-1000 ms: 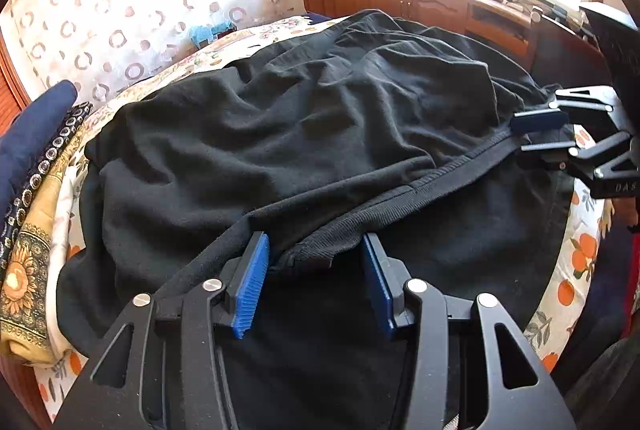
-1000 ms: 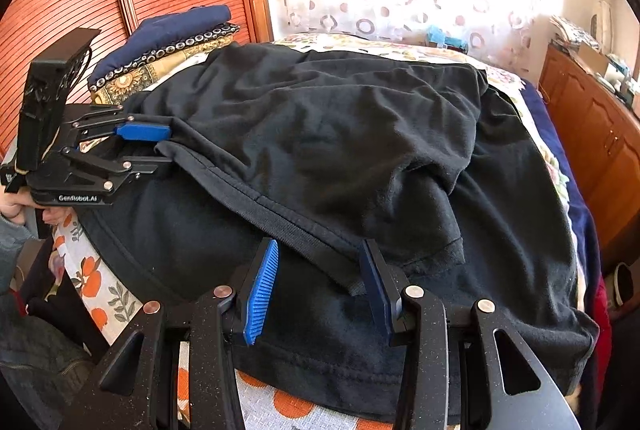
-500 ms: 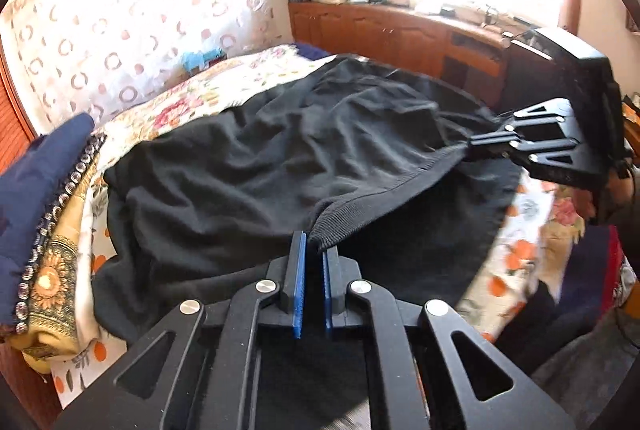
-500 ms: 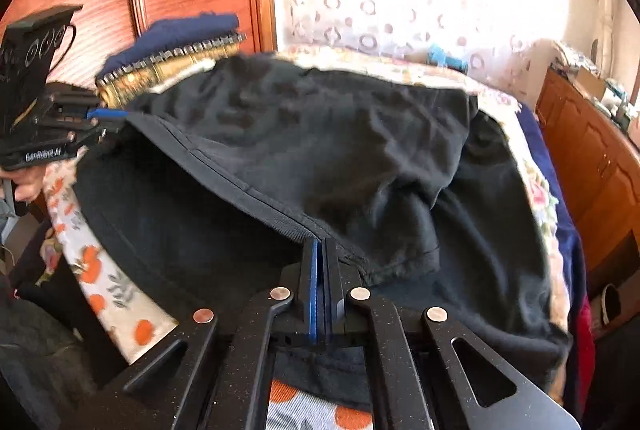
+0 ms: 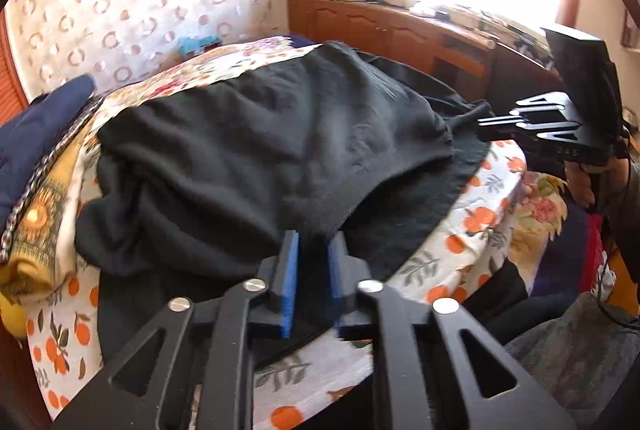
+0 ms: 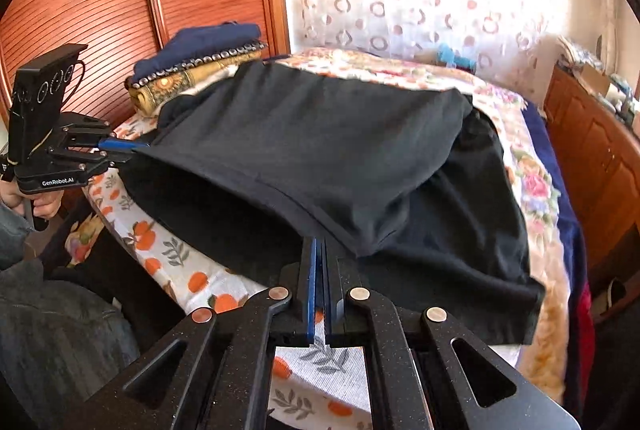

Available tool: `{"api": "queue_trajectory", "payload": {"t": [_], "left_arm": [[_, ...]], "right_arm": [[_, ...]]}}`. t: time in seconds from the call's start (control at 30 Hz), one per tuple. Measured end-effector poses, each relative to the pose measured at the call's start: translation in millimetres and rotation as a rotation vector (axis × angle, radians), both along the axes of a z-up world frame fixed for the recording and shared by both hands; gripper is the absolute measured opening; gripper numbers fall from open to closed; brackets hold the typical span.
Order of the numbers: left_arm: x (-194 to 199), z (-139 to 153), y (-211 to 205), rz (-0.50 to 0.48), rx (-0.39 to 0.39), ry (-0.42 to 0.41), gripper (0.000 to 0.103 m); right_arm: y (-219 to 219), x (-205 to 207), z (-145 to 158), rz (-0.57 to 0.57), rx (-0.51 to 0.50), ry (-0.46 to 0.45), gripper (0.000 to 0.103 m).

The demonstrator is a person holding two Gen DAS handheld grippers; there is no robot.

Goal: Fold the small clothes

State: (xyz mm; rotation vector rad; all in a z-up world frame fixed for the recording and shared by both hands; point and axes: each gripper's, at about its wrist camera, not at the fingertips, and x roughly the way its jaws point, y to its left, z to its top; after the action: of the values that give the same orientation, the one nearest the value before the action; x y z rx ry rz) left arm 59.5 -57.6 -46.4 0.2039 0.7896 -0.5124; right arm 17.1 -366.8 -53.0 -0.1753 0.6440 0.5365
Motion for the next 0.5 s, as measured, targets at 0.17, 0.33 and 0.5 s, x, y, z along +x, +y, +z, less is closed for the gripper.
{"api": "queue_trajectory", "payload": {"t": [0.17, 0.33, 0.5], "left_arm": [[4.2, 3.6, 35.2, 0.071, -0.088, 0.006, 0.061], [14.4, 4.2, 74.6, 0.182, -0.094, -0.021, 0.078], [25.4, -1.3, 109.4, 0.299, -0.086, -0.033, 0.078]], "right_arm": [[-9.0, 4.6, 8.6, -0.022, 0.084, -0.022, 0.019], [-16.8, 27.3, -6.5, -0.15, 0.037, -0.022, 0.025], [-8.4, 64.3, -31.2, -0.196, 0.037, 0.062, 0.025]]}}
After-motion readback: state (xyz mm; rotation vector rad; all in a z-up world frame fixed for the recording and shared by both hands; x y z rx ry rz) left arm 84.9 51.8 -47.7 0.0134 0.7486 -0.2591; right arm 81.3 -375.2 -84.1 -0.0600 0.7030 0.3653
